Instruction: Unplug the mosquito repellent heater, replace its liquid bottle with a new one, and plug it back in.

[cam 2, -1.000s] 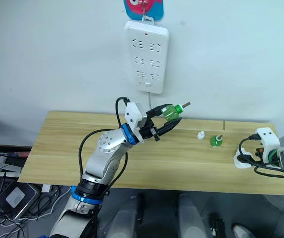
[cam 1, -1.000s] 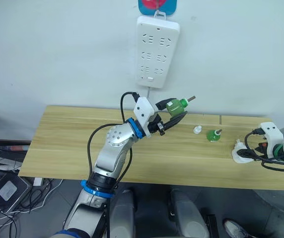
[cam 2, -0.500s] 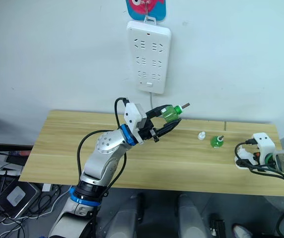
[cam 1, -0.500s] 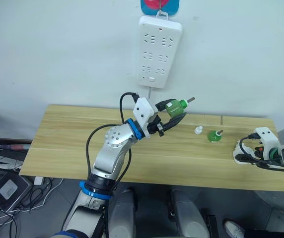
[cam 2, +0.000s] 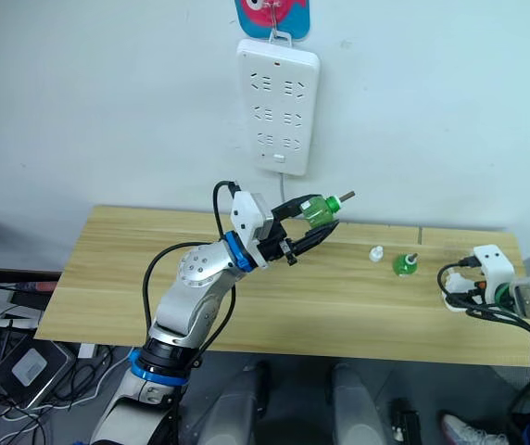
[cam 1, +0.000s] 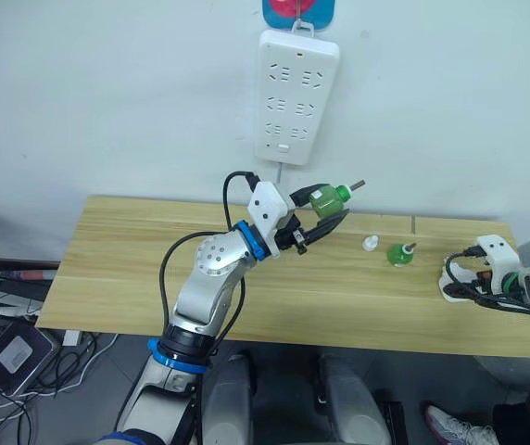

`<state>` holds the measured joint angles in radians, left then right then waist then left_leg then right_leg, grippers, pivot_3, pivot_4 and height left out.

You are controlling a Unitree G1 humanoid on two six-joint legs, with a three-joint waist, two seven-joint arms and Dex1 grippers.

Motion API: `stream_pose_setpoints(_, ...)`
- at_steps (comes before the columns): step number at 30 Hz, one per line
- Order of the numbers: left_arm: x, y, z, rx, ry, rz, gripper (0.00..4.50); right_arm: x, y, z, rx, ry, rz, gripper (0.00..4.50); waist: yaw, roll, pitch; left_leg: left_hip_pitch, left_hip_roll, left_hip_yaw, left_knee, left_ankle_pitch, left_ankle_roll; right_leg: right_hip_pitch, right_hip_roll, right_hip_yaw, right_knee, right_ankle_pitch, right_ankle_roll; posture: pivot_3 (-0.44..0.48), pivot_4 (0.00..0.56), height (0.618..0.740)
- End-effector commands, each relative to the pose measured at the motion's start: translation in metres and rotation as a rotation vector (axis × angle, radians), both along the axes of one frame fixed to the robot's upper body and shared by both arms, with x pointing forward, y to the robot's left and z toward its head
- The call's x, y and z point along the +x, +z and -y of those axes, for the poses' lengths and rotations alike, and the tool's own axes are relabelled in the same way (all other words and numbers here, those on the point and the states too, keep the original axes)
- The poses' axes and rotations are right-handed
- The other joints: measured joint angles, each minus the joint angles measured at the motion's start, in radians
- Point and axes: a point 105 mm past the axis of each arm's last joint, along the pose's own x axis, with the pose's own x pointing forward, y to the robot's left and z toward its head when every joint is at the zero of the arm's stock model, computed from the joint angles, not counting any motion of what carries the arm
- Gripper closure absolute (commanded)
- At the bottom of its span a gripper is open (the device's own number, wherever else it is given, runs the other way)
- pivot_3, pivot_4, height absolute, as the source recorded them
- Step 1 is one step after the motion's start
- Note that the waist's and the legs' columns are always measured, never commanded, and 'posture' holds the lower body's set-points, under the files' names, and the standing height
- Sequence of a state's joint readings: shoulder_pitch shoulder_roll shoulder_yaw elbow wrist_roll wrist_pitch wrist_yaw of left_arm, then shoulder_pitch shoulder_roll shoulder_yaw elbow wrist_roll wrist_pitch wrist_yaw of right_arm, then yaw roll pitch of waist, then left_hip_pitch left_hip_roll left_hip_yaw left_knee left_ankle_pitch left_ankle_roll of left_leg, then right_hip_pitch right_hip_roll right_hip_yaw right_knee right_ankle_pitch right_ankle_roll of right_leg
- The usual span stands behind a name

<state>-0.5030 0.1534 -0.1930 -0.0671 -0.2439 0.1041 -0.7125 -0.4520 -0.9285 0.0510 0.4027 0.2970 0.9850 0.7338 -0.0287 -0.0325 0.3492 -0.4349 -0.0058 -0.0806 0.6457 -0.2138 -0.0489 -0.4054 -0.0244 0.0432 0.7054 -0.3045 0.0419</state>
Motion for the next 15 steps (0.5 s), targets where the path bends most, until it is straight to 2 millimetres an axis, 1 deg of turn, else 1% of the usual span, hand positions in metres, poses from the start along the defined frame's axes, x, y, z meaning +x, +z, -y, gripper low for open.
stream_pose_setpoints(1, -0.01, 0.004, 0.005, -0.004, -0.053, 0.033, 2.2, -0.003, 0.027, 0.011, 0.016, -0.017, 0.045, 1.53, 0.0, 0.0, 0.0, 0.0, 0.0, 0.0, 0.0, 0.0, 0.0, 0.0, 0.0, 0.0, 0.0, 0.0, 0.0, 0.048, 0.34, 0.74)
stream_pose_setpoints(4, -0.015, 0.003, 0.003, 0.012, -0.098, 0.049, 2.2, -0.012, 0.047, 0.01, 0.059, 0.035, 0.064, 1.53, 0.001, 0.001, 0.001, 0.0, 0.0, 0.0, 0.0, 0.0, 0.0, 0.0, 0.0, 0.0, 0.0, 0.0, 0.0, 0.037, 0.337, 0.74)
stream_pose_setpoints(5, -0.018, 0.002, 0.003, 0.023, -0.127, 0.061, 2.2, -0.015, 0.056, 0.003, 0.128, 0.071, 0.073, 1.53, 0.001, 0.001, 0.001, 0.0, 0.0, 0.0, 0.0, 0.0, 0.0, 0.0, 0.0, 0.0, -0.001, 0.0, 0.0, 0.034, 0.336, 0.74)
stream_pose_setpoints(8, -0.027, 0.003, -0.001, 0.044, -0.205, 0.096, 2.2, -0.029, 0.099, -0.03, 0.454, 0.146, 0.102, 1.53, -0.005, 0.001, 0.001, 0.0, 0.0, 0.001, -0.001, 0.0, 0.0, 0.0, 0.0, 0.0, -0.001, 0.0, 0.0, 0.026, 0.336, 0.74)
stream_pose_setpoints(9, -0.031, 0.004, -0.002, 0.048, -0.242, 0.105, 2.2, -0.034, 0.121, -0.042, 0.605, 0.168, 0.115, 1.53, -0.006, 0.001, 0.001, 0.0, 0.001, 0.001, -0.001, 0.0, 0.0, 0.0, 0.001, 0.0, -0.001, 0.0, 0.0, 0.012, 0.334, 0.74)
stream_pose_setpoints(10, -0.035, 0.004, -0.003, 0.058, -0.276, 0.111, 2.2, -0.039, 0.139, -0.052, 0.732, 0.193, 0.125, 1.53, -0.006, 0.001, 0.001, 0.0, 0.002, 0.0, 0.0, 0.0, 0.0, 0.0, 0.001, 0.0, -0.001, 0.0, 0.0, 0.005, 0.333, 0.74)
stream_pose_setpoints(11, -0.037, 0.004, -0.003, 0.065, -0.299, 0.113, 2.2, -0.043, 0.15, -0.058, 0.811, 0.211, 0.128, 1.53, -0.006, 0.001, 0.001, 0.0, 0.002, 0.0, 0.0, 0.0, 0.0, 0.0, 0.001, 0.0, 0.0, 0.0, 0.0, 0.0, 0.333, 0.74)
stream_pose_setpoints(12, -0.04, 0.002, -0.004, 0.08, -0.331, 0.121, 2.2, -0.044, 0.159, -0.062, 0.885, 0.226, 0.129, 1.53, -0.004, 0.001, 0.001, 0.0, 0.002, 0.0, 0.0, 0.0, 0.0, 0.0, 0.001, 0.0, 0.0, 0.0, 0.0, 0.0, 0.333, 0.74)
stream_pose_setpoints(13, -0.042, 0.001, -0.005, 0.094, -0.353, 0.127, 2.2, -0.044, 0.163, -0.064, 0.913, 0.234, 0.137, 1.53, -0.003, 0.001, 0.001, 0.0, 0.001, 0.0, 0.0, 0.0, 0.0, 0.001, 0.001, 0.0, 0.0, 0.0, 0.0, 0.0, 0.333, 0.74)
stream_pose_setpoints(15, -0.04, 0.0, -0.008, 0.104, -0.367, 0.126, 2.2, -0.043, 0.17, -0.071, 0.957, 0.264, 0.161, 1.53, -0.001, 0.001, 0.001, 0.0, 0.001, -0.001, 0.0, 0.0, 0.0, 0.001, 0.001, -0.001, -0.002, 0.0, 0.0, -0.015, 0.333, 0.74)
